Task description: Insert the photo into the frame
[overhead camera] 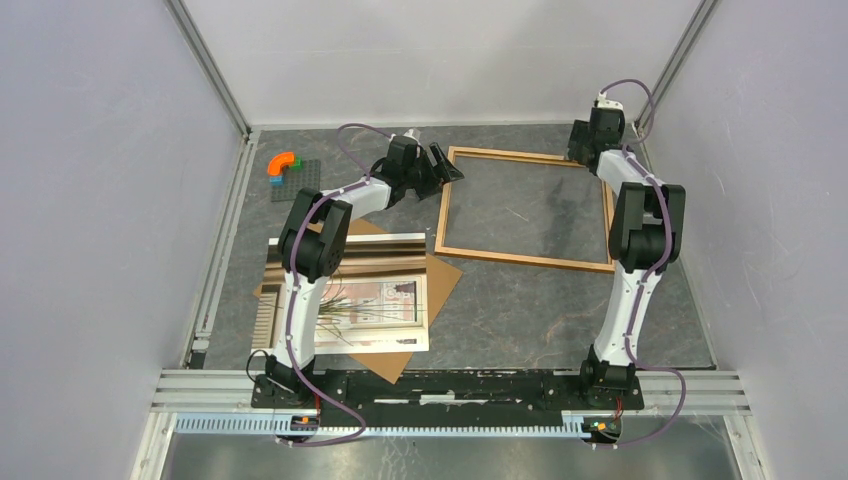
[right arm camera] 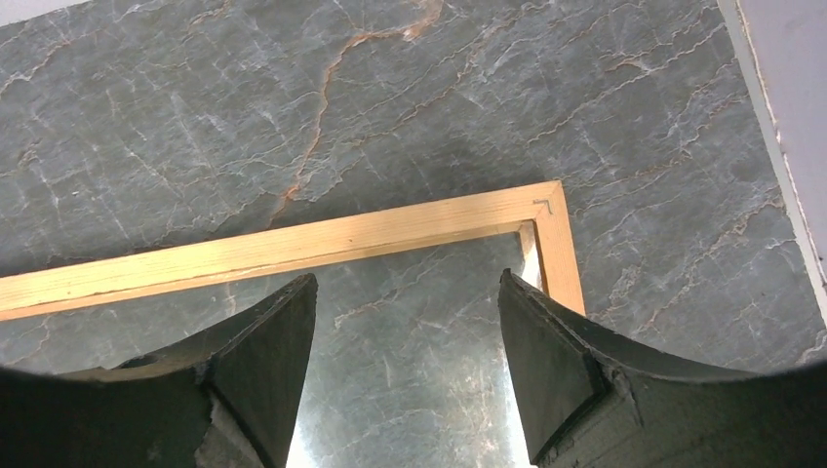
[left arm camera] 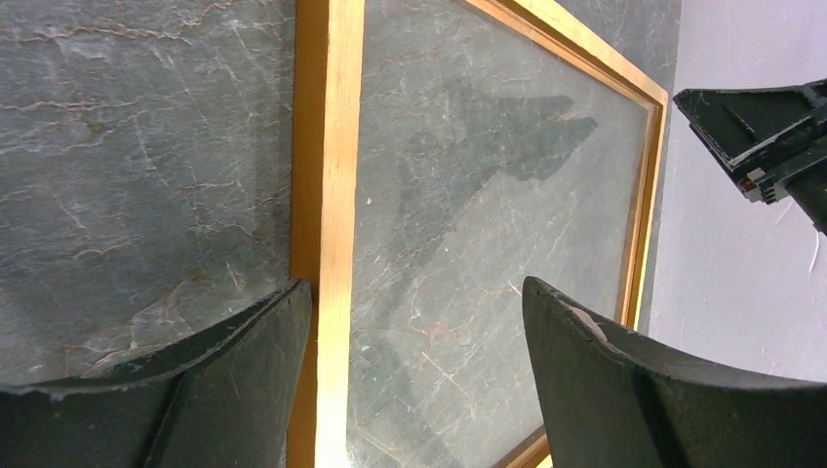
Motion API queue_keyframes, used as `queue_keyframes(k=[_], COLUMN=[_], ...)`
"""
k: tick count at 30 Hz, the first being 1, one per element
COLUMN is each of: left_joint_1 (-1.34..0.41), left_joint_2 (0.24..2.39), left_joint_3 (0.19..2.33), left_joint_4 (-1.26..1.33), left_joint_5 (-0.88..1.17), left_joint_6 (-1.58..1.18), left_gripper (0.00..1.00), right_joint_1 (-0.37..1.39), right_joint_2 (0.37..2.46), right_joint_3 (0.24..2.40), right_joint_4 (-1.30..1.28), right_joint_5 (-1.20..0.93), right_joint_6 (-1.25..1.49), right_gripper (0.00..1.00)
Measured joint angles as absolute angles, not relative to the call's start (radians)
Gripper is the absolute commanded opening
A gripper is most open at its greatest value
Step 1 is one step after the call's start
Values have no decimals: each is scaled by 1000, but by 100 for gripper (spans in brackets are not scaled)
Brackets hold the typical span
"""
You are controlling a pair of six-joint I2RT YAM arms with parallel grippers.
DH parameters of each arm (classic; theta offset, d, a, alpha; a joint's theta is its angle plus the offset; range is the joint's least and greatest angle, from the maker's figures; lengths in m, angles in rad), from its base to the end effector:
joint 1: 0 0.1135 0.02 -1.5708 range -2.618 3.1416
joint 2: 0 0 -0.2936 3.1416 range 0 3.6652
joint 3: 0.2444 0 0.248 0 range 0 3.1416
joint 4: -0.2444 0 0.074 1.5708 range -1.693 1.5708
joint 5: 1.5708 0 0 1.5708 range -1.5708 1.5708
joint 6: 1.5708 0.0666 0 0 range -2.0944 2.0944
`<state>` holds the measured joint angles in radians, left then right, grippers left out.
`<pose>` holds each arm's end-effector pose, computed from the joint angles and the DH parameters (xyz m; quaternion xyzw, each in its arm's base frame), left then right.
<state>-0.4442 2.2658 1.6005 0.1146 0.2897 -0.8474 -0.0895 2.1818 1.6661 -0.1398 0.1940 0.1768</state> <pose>0.4901 -0.2543 0.1656 -0.1039 0.8602 -0.3914 0.3100 0.5345 -0.0609 0.2026 0.1610 0.8793 -0.0676 0.4431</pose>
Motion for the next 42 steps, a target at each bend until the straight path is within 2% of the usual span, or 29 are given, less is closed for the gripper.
queue_keyframes(k=[13,26,42], left_joint_1=[-444,-444,-444], left_joint_2=[2266,2266,2266], left_joint_3=[1600,1600,1600], left_joint_4=[114,114,113], left_joint_5=[290,290,290], left_joint_6=[-847,-847,-847], left_gripper=[85,85,85], right_joint_1=[-104,-125,-158], right_joint_2=[2279,2297,2299], right_joint_3=[1718,1733,1730], right_joint_4=[-164,-166,-99], right_joint_5=[224,215,64], right_joint_6=[170,191,263], right_gripper=[74,81,84])
